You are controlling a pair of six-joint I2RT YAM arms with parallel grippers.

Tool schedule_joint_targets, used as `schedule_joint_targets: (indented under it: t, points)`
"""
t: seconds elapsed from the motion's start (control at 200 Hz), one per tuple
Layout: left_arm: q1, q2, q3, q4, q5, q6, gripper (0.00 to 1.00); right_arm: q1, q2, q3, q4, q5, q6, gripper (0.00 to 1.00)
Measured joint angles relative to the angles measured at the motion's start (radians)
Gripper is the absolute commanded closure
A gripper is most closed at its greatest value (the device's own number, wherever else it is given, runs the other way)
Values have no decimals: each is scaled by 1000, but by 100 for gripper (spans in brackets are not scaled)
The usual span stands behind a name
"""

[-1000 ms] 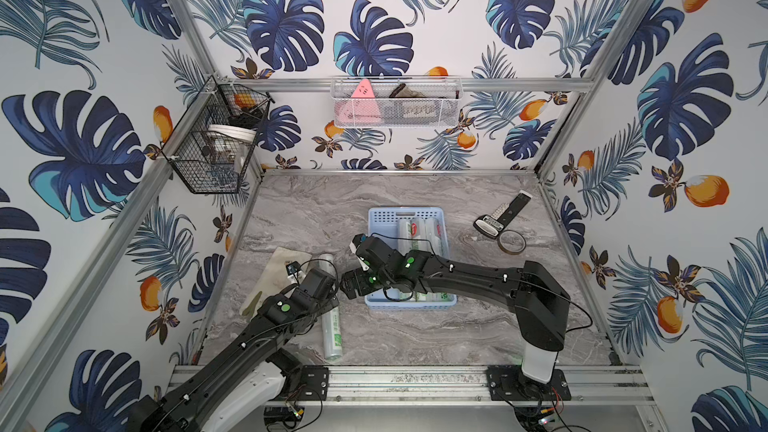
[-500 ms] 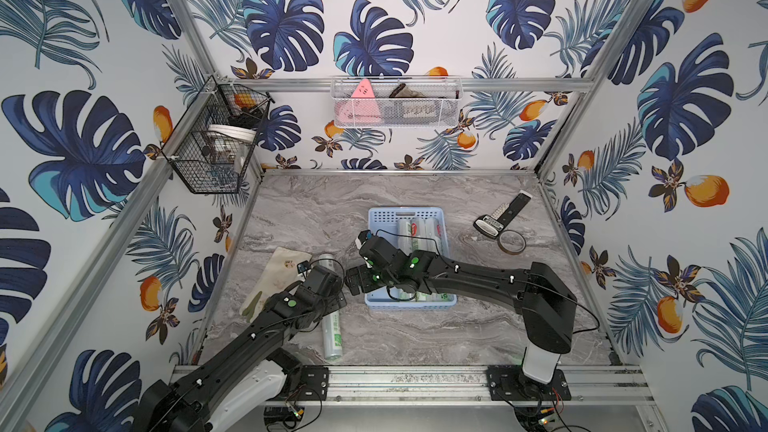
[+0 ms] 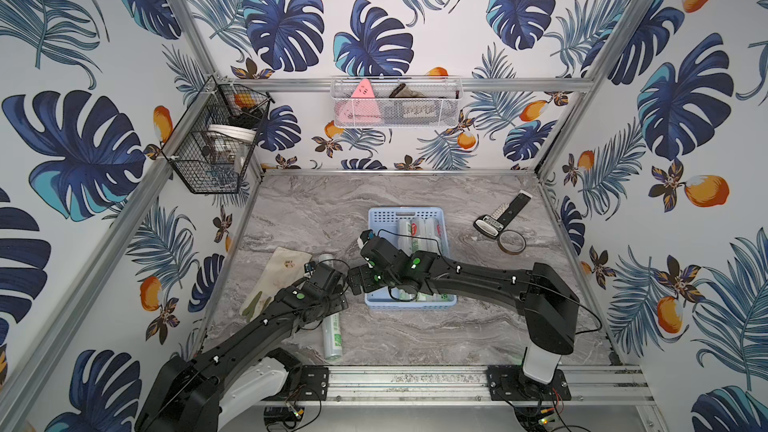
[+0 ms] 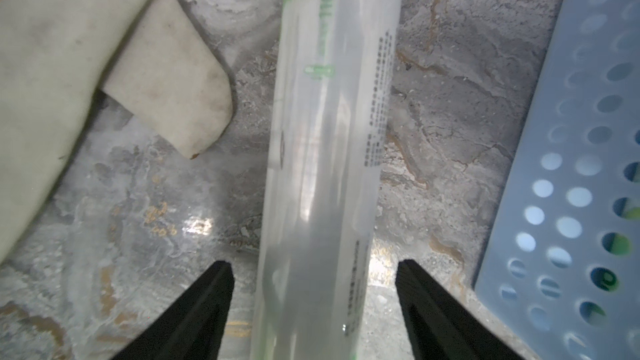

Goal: Put the plastic wrap into the basket
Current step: Pick up the plastic wrap from the center of the board.

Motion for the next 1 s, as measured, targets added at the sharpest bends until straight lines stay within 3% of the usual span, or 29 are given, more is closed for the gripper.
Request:
schedule_joint_targets:
  t: [0.636,1.001]
  points:
    - [23,136,3,93,-1,55,33,-1,-10,-15,2,11,0,2]
    - [24,131,5,89,-11,77,59,-1,-27,-28,5,30,2,2]
